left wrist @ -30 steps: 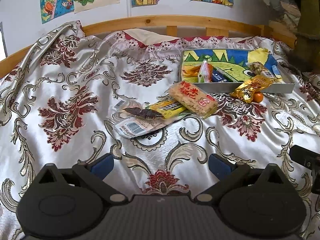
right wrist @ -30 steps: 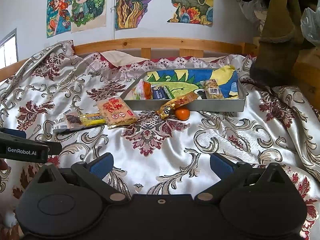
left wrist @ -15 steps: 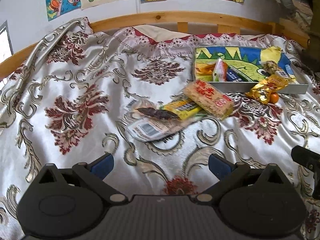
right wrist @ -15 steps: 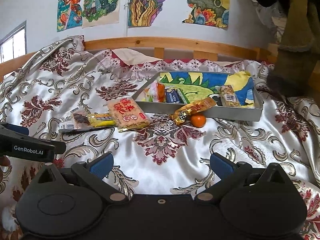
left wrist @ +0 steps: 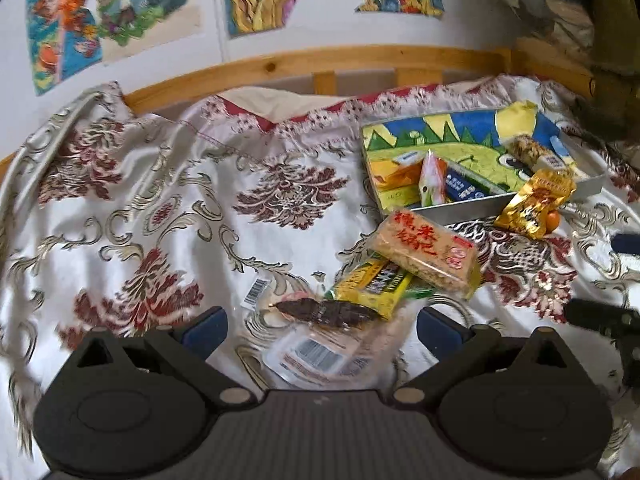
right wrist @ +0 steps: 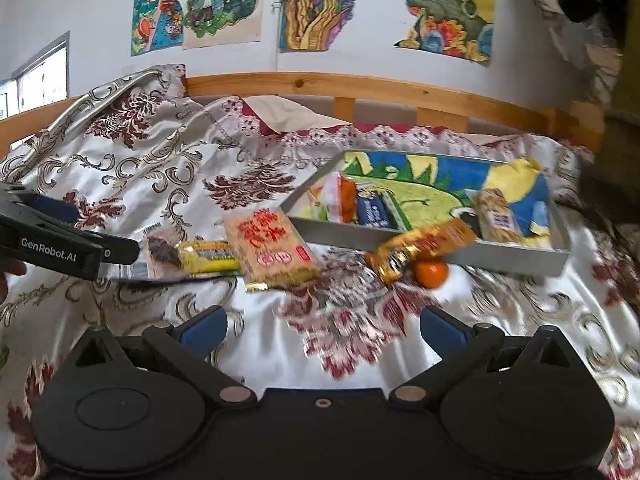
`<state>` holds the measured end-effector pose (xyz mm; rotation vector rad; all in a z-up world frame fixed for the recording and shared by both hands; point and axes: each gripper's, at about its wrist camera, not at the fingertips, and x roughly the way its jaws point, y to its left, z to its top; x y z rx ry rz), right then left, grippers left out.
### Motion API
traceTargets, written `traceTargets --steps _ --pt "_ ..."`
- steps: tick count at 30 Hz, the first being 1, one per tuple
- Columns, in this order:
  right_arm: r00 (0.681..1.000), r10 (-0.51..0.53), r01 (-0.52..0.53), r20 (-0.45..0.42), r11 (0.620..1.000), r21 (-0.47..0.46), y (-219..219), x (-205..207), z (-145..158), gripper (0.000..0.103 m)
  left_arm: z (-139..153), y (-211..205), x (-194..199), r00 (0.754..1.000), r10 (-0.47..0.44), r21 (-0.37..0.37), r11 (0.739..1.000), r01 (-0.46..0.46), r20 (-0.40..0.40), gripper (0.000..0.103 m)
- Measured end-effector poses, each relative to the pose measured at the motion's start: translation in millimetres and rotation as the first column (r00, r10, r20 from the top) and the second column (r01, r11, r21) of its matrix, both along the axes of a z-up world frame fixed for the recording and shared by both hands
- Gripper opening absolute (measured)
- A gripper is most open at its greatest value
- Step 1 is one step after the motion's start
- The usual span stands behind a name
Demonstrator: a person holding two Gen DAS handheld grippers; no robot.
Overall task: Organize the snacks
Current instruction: 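Grasp the rice-cake packet with right tool while left tool grasps the dark jerky packet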
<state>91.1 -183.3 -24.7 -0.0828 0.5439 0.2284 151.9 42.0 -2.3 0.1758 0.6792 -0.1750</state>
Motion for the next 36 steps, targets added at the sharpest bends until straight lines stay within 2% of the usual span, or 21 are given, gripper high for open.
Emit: traceTargets --steps 6,10,16,19,24,30,32,34,36 --pt "0.999 0.053 -0.053 -0.007 0.998 0.04 8 39 -2 0.102 -10 25 32 0.994 0.06 -0.146 0.987 -0.073 -0.092 0.102" --pt "0.989 0.147 -0.146 -0.019 0.988 0.059 19 70 -7 0.102 -20 36 54 0.983 0.078 -0.224 0.968 -0.115 -0.165 0.102" --pt "0.959 0.277 -0.276 -0.064 0.961 0.016 35 109 -21 0.102 -35 41 77 0.969 0.064 -0.334 0.931 -0.145 -0.24 0.102" --pt "0.951 0.298 -0.3 -0.087 0.954 -0.007 40 124 -30 0.102 -42 38 82 0.961 0.087 -0.328 0.928 -0.174 -0.262 0.102" --pt "0.947 0.296 -0.299 -0.123 0.954 -0.005 44 141 -44 0.102 -48 30 87 0.957 0.102 -0.276 0.944 -0.179 -0.271 0.102" --pt "0.954 0.258 -0.259 -0.153 0.966 0.018 45 156 -56 0.101 -49 26 83 0.965 0.099 -0.26 0.952 -0.162 -0.242 0.1" --pt "0.95 0.27 -0.271 -0.157 0.962 0.016 46 155 -56 0.089 -49 25 82 0.968 0.089 -0.262 0.953 -0.151 -0.235 0.098" --pt "0.948 0.279 -0.28 -0.157 0.96 0.015 46 152 -55 0.084 -47 25 82 0.969 0.084 -0.269 0.952 -0.147 -0.233 0.096" --pt "0.948 0.284 -0.287 -0.145 0.958 0.0 46 149 -54 0.083 -47 25 82 0.969 0.062 -0.297 0.945 -0.134 -0.239 0.07"
